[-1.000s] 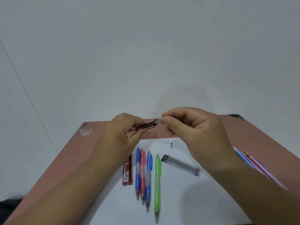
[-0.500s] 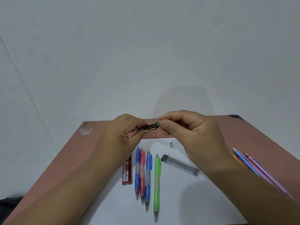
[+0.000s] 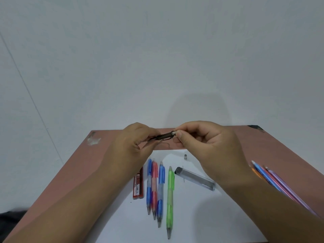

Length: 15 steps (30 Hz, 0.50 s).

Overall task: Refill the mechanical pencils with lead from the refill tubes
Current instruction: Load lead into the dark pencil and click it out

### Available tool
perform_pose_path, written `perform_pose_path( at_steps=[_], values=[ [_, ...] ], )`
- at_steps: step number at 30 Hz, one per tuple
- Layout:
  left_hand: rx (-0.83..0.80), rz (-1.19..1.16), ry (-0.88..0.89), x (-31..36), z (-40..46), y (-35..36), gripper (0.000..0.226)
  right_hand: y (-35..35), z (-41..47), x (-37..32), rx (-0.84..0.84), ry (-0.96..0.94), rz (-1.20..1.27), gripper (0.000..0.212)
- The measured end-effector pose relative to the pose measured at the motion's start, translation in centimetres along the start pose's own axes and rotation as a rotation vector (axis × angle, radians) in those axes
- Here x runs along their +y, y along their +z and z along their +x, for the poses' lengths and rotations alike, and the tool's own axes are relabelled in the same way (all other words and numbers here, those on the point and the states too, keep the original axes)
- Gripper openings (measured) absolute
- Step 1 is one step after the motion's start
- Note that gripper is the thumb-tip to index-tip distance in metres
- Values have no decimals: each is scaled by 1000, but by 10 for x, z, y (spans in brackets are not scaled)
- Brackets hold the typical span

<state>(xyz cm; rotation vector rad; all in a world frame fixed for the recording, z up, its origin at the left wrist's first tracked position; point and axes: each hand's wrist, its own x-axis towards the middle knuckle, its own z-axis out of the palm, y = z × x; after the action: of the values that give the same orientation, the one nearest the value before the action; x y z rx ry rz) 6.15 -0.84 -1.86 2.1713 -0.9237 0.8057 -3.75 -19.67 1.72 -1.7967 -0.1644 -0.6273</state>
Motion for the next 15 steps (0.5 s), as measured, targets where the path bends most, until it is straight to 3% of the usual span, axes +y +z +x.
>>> perform_pose_path(
  at_steps=[6, 12, 15],
  values=[
    [12, -10, -22, -2, -1, -3, 23, 0, -1, 5, 20, -64, -117, 16],
    [55, 52, 30, -4, 0, -5, 19, -1, 2, 12, 82, -286, -348, 17],
    [65, 94, 75, -5, 0, -6, 20, -2, 1, 10, 75, -174, -292, 15]
  ],
)
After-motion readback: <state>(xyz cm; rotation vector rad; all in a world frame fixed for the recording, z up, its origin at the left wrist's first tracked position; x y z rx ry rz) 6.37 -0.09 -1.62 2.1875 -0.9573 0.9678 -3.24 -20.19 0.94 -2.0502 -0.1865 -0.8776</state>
